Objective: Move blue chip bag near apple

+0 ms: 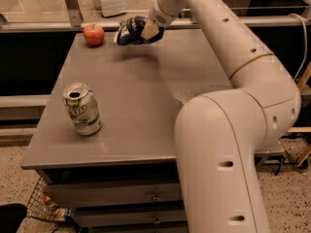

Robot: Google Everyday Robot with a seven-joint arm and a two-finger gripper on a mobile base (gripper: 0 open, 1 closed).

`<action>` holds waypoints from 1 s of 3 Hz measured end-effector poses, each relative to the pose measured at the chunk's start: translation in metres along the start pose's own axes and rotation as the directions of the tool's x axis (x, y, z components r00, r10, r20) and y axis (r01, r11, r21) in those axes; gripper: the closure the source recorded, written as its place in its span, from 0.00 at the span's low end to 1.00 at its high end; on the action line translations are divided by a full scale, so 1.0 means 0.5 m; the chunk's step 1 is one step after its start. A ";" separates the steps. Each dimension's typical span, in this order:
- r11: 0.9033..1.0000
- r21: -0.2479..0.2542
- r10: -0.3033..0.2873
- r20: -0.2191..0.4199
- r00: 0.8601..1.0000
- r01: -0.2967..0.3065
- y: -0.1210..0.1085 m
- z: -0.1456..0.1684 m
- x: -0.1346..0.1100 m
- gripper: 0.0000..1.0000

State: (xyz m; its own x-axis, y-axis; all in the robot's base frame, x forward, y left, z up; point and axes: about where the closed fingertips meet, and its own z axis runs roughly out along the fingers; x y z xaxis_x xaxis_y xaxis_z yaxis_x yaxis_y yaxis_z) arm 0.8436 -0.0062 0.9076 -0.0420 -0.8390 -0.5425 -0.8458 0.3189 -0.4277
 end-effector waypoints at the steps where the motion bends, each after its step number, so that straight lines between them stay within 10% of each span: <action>1: 1.000 0.008 -0.003 0.010 1.000 0.003 -0.008 0.001 -0.007 0.85; 3: 1.000 -0.005 -0.004 0.006 1.000 0.004 0.001 0.018 -0.006 0.37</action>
Offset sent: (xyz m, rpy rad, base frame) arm 0.0038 0.0019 0.0035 0.0062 -0.0110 0.0024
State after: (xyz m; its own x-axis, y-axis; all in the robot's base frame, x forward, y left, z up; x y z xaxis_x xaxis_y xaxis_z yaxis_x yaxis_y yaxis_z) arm 0.8483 0.0004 0.9026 -0.0356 -0.8374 -0.5455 -0.8486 0.3136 -0.4260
